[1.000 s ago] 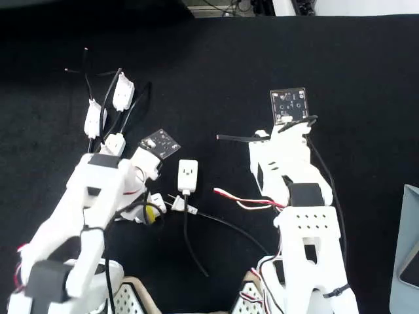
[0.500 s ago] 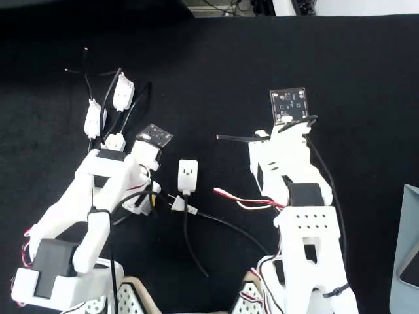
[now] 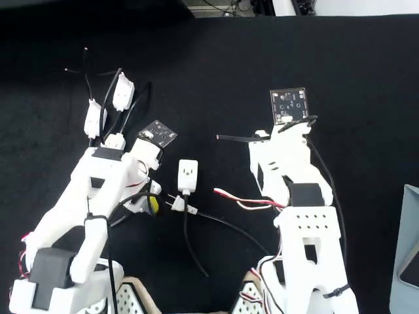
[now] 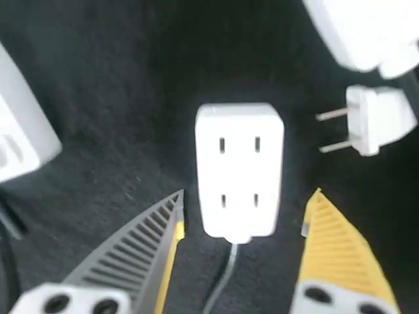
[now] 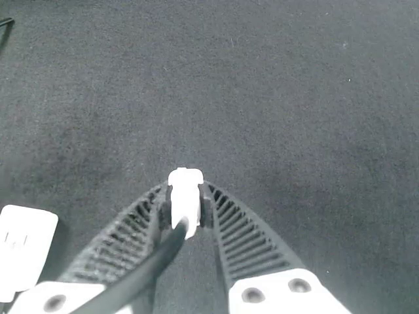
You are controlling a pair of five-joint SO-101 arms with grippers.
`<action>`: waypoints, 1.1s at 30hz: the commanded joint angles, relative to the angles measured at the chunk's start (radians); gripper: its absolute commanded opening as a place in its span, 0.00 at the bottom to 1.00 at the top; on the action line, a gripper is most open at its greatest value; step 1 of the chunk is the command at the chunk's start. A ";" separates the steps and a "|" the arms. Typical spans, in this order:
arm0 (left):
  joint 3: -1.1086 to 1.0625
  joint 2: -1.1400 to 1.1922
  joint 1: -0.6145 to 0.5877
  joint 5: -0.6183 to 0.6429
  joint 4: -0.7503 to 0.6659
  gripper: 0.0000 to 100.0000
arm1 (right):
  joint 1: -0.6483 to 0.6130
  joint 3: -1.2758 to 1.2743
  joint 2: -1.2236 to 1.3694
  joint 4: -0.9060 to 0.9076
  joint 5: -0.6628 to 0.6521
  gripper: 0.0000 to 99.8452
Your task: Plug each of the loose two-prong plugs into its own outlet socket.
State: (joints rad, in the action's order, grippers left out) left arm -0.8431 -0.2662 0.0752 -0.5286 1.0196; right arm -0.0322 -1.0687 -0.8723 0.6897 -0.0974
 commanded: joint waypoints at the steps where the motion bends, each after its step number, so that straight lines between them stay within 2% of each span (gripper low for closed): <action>1: 0.001 -0.032 -0.024 -0.037 -0.092 0.28 | -0.015 0.015 -0.019 -0.015 -0.006 0.01; 10: -0.104 -0.034 -0.024 -0.253 -0.236 0.28 | -0.037 0.005 -0.019 -0.015 -0.006 0.01; 18: -0.094 -0.044 -0.015 -0.471 -0.244 0.28 | -0.037 0.005 -0.019 -0.017 -0.006 0.01; 24: -0.102 -0.038 -0.015 -0.683 -0.242 0.22 | -0.037 0.005 -0.019 -0.020 -0.006 0.01; 28: -0.085 -0.046 -0.013 -0.667 -0.239 0.23 | -0.037 0.005 -0.018 -0.020 -0.006 0.01; 33: -0.039 -0.046 -0.016 -0.483 -0.196 0.35 | -0.037 0.005 -0.018 -0.021 -0.006 0.01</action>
State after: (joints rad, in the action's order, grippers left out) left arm -0.9383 -0.2938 0.0629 -1.1362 0.7894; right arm -0.0583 -1.0687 -0.8723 0.6897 -0.0974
